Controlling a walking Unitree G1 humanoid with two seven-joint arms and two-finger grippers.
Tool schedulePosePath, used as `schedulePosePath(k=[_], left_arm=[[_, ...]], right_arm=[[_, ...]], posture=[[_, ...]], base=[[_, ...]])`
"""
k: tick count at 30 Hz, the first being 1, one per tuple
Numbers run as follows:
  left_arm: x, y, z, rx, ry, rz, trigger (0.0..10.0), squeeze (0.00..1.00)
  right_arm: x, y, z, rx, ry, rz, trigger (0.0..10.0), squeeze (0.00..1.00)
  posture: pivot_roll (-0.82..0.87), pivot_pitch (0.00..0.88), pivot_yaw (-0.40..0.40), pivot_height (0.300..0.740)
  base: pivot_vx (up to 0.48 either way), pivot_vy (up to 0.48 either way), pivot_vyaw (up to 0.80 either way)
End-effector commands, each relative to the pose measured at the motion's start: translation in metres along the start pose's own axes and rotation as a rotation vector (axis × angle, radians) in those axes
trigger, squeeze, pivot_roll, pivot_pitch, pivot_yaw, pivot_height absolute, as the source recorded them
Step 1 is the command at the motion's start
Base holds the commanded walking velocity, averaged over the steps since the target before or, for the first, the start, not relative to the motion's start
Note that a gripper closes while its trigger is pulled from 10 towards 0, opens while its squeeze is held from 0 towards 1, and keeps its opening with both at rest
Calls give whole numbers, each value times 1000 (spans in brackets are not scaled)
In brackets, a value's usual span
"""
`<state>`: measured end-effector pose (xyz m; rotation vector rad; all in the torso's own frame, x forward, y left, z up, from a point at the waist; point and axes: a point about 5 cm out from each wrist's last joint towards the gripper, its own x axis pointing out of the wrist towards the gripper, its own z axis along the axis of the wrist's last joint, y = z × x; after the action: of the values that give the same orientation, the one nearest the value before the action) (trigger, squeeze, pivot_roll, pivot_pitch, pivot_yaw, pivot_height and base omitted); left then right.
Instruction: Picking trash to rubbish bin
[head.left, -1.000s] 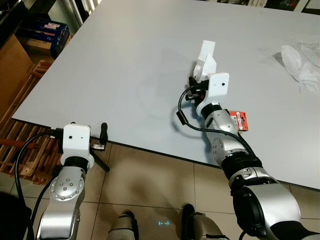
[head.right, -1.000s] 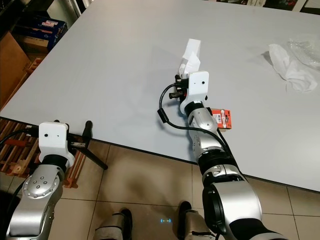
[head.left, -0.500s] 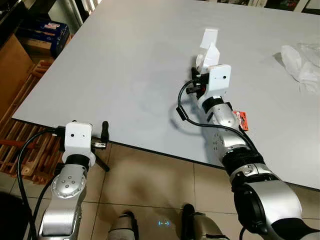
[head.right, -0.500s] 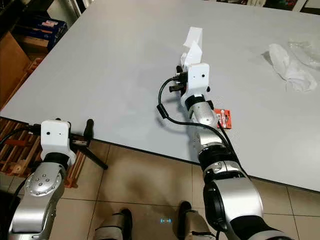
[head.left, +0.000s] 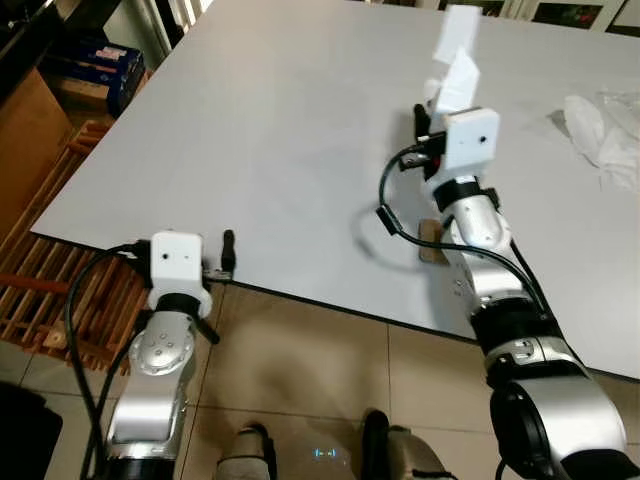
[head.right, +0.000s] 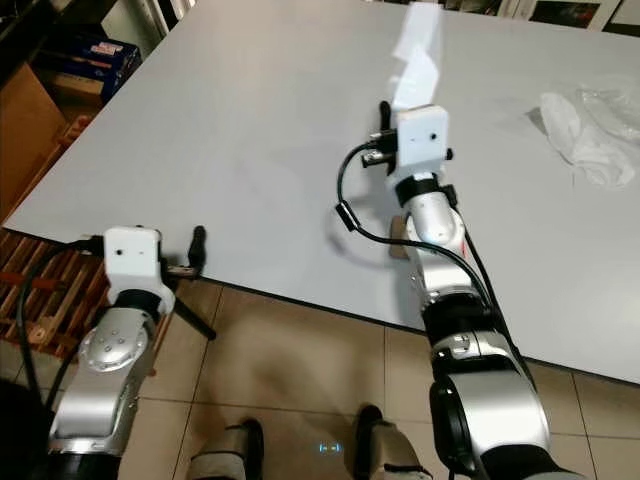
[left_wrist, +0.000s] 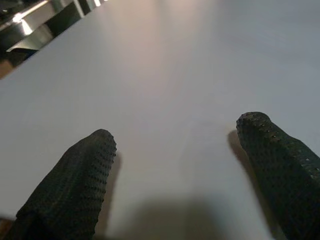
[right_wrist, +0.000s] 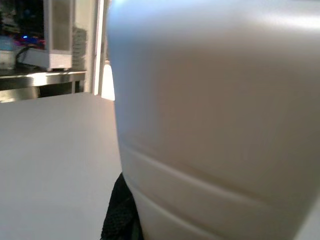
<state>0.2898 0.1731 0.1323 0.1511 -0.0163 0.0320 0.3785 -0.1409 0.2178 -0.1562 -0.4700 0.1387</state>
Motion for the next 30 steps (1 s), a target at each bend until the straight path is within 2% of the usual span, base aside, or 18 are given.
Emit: schedulePosePath(k=[1,5,6,9,12,17,20,21,24,26,29,30], left_arm=[[3,-5,-2,-8,0,-11,10000,0],[13,-11,0,-26,-12,-31,10000,0],[19,-17,4,-43,-25,-47,10000,0],[26,-22,9,-56,-38,-63,10000,0],[31,-26,20,-68,-76,-74,10000,0],[32,-27,36,-71,-137,-95,10000,0],[29,-24,37,-72,-152,-102,10000,0],[24,-19,32,-39,-152,-116,10000,0],[20,-11,21,-17,-123,-114,10000,0],[14,0,11,-2,-92,-91,10000,0],[6,9,3,7,-63,-65,10000,0],[6,9,3,7,-63,-65,10000,0]], right_arm=[[-4,-9,6,-24,-24,-27,10000,0],[-12,-19,9,-39,-30,-58,10000,0],[-21,-24,11,-56,-33,-72,10000,0],[-31,-29,14,-64,-32,-95,10000,0],[-46,-24,16,-27,-12,-108,10000,0],[-65,-11,19,-7,17,-89,10000,0],[-73,-9,21,-5,27,-92,10000,0],[-87,-8,24,20,58,-108,10000,0],[-102,-8,25,38,104,-123,10000,0],[-119,-10,23,46,148,-135,10000,0],[-136,-15,21,41,204,-149,10000,0],[-136,-15,21,41,204,-149,10000,0]], posture=[[93,166,24,740],[59,147,28,740],[22,129,31,740],[-3,120,32,740],[-40,111,39,740],[-67,103,44,740],[-73,101,45,740],[-81,97,43,740],[-84,93,40,740],[-88,90,40,740],[-89,94,39,740],[-89,94,39,740]], base=[[0,0,0],[0,0,0],[0,0,0],[0,0,0],[0,0,0],[0,0,0],[0,0,0],[0,0,0],[0,0,0],[0,0,0],[0,0,0],[0,0,0]])
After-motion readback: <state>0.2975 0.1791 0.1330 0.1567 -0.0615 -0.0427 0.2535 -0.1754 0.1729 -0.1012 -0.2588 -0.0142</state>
